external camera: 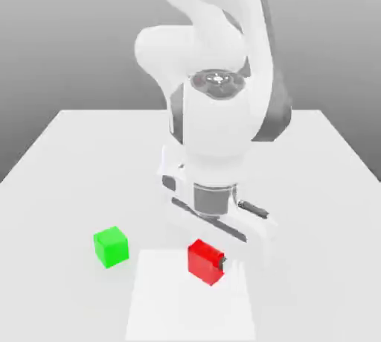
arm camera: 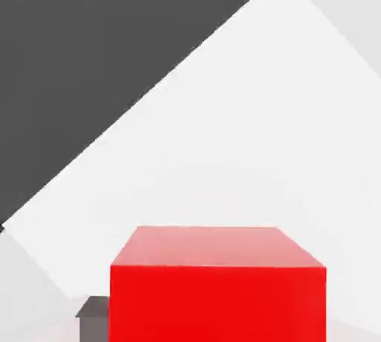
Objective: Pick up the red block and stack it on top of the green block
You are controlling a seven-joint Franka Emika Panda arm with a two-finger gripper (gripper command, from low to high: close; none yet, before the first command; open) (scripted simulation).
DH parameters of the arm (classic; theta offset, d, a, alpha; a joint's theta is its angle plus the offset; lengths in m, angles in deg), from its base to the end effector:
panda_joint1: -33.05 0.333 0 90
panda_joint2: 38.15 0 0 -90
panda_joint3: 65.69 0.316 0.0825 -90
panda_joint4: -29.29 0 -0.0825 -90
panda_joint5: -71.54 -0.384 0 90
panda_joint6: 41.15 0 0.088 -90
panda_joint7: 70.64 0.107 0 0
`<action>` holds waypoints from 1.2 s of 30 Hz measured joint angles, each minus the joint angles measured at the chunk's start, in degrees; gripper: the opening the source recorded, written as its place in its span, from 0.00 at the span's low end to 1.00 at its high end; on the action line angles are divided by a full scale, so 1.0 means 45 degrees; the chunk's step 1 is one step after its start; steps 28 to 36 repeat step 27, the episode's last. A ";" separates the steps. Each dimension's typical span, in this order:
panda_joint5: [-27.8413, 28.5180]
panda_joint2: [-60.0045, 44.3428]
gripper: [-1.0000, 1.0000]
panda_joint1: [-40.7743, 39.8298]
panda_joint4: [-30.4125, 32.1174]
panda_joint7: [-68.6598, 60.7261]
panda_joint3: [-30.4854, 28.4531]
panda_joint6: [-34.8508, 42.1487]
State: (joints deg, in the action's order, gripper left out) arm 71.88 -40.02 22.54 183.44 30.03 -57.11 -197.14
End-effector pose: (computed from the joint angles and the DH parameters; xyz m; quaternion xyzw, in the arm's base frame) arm 0.4120 -0.0132 0.2219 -0.6273 0.7788 0.0010 0.0007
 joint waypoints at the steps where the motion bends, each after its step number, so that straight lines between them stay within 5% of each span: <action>1: -0.0110 0.0266 0.00 -0.0308 0.0203 0.0615 -0.0107 0.0062; 13: -0.0205 0.3169 0.00 -0.3852 0.2653 0.8694 -0.1388 0.0509; 21: 0.2104 0.1269 0.00 -0.5099 0.2632 1.0836 -0.1139 -0.0999; 26: 0.1407 0.0163 0.00 -0.5008 0.2639 1.0360 -0.1053 -0.2315; 27: 0.0820 -0.0010 1.00 -0.5039 0.2655 0.9943 -0.0850 -0.2596; 36: 0.0820 -0.0010 1.00 -0.5039 0.2655 0.9943 -0.0850 -0.2596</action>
